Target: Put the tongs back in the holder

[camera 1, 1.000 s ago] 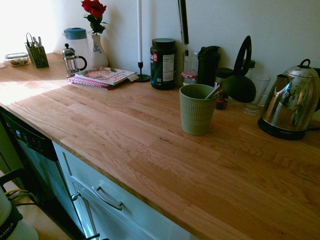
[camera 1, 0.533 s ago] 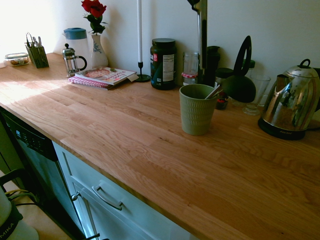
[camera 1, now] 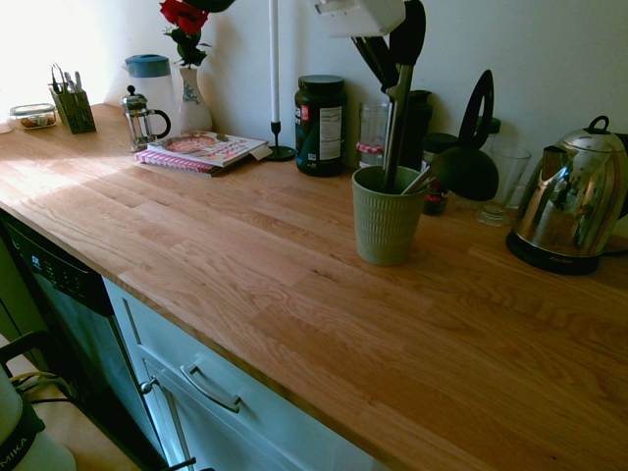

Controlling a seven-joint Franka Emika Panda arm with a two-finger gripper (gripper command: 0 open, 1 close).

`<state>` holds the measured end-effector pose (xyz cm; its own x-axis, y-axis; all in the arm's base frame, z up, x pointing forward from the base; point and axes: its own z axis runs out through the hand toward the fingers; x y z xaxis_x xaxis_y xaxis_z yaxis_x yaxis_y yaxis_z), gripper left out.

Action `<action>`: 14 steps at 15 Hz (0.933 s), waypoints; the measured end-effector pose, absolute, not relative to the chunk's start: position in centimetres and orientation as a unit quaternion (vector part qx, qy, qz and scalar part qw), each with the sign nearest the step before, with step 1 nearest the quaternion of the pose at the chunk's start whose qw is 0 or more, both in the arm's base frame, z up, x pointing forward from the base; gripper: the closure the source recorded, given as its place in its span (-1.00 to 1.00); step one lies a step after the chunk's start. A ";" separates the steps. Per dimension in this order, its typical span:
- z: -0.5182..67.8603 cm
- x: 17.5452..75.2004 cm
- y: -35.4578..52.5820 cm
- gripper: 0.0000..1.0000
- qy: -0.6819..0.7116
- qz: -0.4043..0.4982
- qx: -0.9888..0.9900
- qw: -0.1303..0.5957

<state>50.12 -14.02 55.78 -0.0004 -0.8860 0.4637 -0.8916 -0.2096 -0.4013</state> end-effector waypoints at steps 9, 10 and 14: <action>51.3 51.1 -15.0 -1.00 -0.634 0.298 0.714 -0.005; 51.6 51.0 -14.8 -1.00 -0.630 0.299 0.717 -0.005; 57.9 49.0 -11.4 -1.00 -0.601 0.334 0.726 -0.012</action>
<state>48.99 -11.40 57.86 0.0545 -0.8802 0.4715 -0.8647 -0.2778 -0.4186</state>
